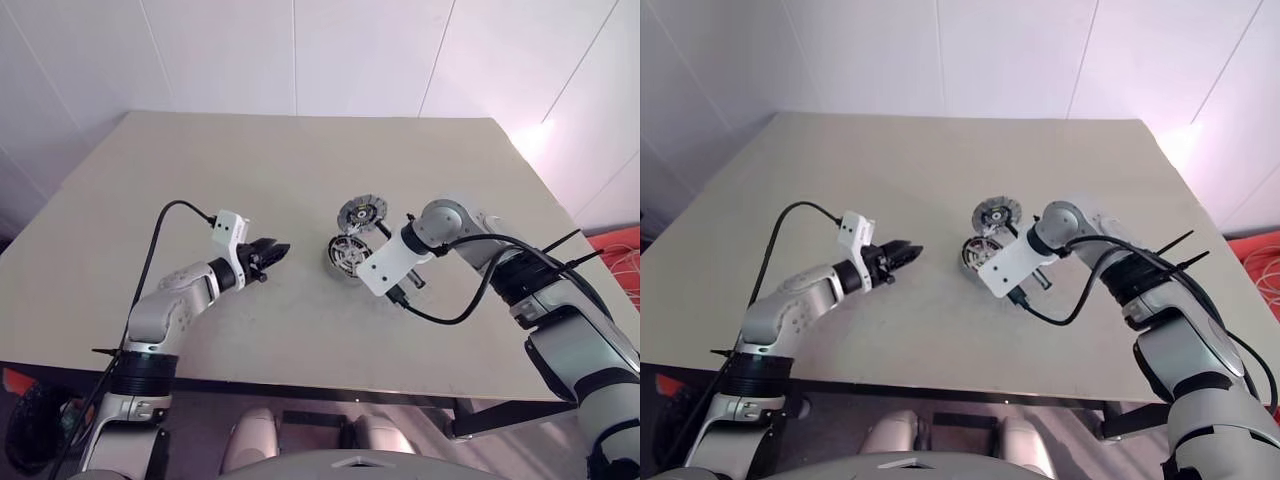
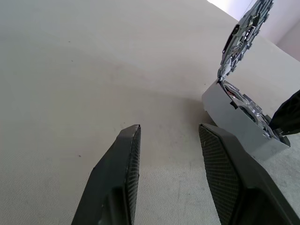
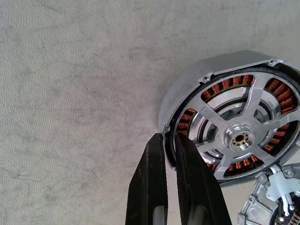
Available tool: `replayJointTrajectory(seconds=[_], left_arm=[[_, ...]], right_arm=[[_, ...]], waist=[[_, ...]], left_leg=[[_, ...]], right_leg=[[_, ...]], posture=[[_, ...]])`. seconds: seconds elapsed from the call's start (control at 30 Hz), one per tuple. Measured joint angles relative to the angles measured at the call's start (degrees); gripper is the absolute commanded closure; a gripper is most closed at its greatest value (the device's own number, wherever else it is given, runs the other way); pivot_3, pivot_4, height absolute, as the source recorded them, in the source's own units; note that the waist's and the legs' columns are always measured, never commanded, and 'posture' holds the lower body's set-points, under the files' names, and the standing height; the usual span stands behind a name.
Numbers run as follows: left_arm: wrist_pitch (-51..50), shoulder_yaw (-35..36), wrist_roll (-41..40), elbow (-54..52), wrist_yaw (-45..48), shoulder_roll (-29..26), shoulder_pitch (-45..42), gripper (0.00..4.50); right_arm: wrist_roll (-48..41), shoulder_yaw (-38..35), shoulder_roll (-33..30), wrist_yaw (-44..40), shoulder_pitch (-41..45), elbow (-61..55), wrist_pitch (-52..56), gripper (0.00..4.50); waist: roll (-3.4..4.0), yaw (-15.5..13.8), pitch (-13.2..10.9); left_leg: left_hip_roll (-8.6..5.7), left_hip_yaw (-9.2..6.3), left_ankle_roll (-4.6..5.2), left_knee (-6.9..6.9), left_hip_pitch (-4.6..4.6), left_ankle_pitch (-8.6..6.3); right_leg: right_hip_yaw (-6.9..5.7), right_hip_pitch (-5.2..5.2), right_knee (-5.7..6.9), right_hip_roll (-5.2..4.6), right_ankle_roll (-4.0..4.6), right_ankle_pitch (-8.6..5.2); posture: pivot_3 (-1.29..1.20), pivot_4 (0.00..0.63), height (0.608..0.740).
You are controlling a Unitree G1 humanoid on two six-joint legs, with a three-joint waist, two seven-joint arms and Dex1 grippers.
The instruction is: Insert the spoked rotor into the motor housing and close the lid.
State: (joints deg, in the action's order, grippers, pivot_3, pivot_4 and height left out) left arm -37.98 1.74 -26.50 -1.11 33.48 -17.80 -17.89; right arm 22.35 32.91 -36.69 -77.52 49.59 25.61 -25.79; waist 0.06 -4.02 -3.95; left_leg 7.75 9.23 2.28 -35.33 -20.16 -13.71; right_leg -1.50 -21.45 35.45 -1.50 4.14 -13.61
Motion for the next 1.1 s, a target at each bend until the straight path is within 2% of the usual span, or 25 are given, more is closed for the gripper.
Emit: replayJointTrajectory(seconds=[0.1, 0.3, 0.5, 0.77, 1.1], left_arm=[[0.01, -0.01, 0.12, 0.13, -0.02, 0.29, -0.04, 2.43], [0.1, 0.01, 0.24, 0.56, -0.31, 0.98, -0.13, 2.43], [0.11, 0.05, 0.26, 0.64, -0.56, 1.33, -0.13, 2.43], [0.16, 0.06, 0.28, 0.64, -1.3, 2.09, -0.05, 2.43], [0.18, 0.27, 0.28, 0.63, -1.52, 1.97, 0.1, 2.43]], right_arm=[[-0.37, -0.23, -0.32, -0.31, -0.18, -2.44, 1.58, 4.49], [-7.47, -1.24, -5.48, -8.79, -3.58, -15.01, 9.8, 4.49], [-7.42, -1.24, -9.74, -9.56, -3.36, -15.92, 9.97, 4.49], [-5.56, -1.21, -10.84, -9.35, -3.05, -15.36, 6.8, 4.49], [-7.25, -1.22, -8.44, -9.53, -3.18, -19.35, 11.15, 4.49]], waist=[[0.0, 0.0, -0.01], [0.0, -0.39, 0.0], [0.0, -0.51, -0.01], [0.0, -0.52, -0.01], [0.0, -0.44, -0.01]], left_leg=[[0.0, 0.0, 0.01, 0.0, -0.22, 0.0], [0.0, -0.06, 0.19, -0.33, -1.0, -0.07], [0.07, -0.12, 0.21, -0.66, -1.02, -0.09], [0.07, -0.15, 0.2, -0.76, -0.97, -0.08], [0.07, -0.17, 0.21, -0.78, -1.0, -0.09]], right_leg=[[0.0, -0.23, 0.01, 0.0, 0.0, 0.0], [-0.04, -0.9, 0.24, 0.0, 0.0, 0.01], [-0.09, -0.83, 0.34, 0.0, 0.01, 0.01], [-0.1, -0.77, 0.43, 0.0, 0.04, 0.04], [-0.12, -0.78, 0.44, 0.0, 0.04, 0.04]], posture=[[0.0, 0.0, 0.74], [0.0, 0.0, 0.74], [0.0, 0.0, 0.74], [0.0, 0.0, 0.74], [0.0, 0.0, 0.74]])
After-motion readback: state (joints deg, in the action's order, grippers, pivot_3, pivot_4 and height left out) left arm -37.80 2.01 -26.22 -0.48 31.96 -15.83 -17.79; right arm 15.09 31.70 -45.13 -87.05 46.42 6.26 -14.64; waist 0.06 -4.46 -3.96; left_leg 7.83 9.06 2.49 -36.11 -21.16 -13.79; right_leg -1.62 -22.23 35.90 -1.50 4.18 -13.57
